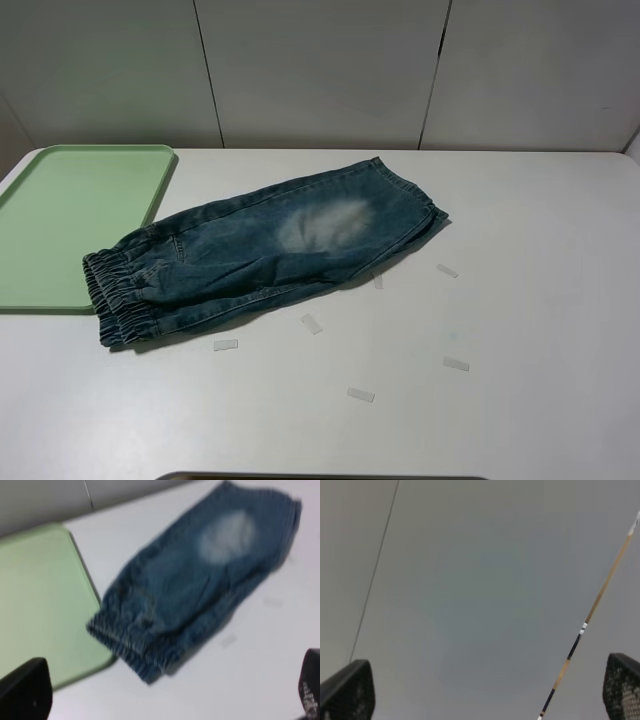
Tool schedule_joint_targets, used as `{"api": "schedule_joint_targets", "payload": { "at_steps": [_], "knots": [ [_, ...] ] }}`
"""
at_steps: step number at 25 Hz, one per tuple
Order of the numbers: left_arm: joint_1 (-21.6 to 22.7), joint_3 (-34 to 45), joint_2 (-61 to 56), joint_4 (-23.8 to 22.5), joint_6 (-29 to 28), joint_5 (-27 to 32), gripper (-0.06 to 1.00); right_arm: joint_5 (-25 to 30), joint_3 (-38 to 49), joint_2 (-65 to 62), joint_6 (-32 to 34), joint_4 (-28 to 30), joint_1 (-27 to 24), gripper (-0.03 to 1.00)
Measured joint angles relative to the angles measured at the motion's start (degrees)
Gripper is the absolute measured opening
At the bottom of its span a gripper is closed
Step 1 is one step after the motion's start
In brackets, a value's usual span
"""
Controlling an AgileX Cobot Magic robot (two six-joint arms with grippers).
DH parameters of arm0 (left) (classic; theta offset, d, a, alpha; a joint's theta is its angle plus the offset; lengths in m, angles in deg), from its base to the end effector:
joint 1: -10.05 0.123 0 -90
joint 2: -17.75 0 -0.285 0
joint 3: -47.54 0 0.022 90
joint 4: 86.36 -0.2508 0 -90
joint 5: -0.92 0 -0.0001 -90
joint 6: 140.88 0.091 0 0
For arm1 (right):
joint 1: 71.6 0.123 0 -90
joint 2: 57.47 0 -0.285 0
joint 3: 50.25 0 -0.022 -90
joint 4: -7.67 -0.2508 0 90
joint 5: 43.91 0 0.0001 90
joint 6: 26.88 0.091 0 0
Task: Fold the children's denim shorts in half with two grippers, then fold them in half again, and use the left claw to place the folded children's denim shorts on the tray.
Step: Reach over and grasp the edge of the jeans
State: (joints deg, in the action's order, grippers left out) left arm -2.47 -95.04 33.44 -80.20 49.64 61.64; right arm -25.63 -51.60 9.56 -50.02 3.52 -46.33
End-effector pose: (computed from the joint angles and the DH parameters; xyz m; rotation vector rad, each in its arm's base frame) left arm -0.0058 -0.0074 0.3317 0.4048 1.9437 -0.1498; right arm 0.1788 0.0867 0.5183 -0.5716 1.3494 0.1029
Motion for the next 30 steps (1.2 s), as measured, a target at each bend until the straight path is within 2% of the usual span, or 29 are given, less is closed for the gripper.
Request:
{"api": "schedule_joint_targets", "payload": {
  "at_steps": [10,30],
  "knots": [
    [0.00,10.04,0.11,0.79,0.39,0.72,0.97,0.46,0.00,-1.75,0.00,-0.77,0.00,0.69],
    [0.22,11.48,-0.31,0.88,0.17,0.67,0.97,0.72,0.00,-1.88,0.04,-0.88,0.00,0.69]
  ]
}}
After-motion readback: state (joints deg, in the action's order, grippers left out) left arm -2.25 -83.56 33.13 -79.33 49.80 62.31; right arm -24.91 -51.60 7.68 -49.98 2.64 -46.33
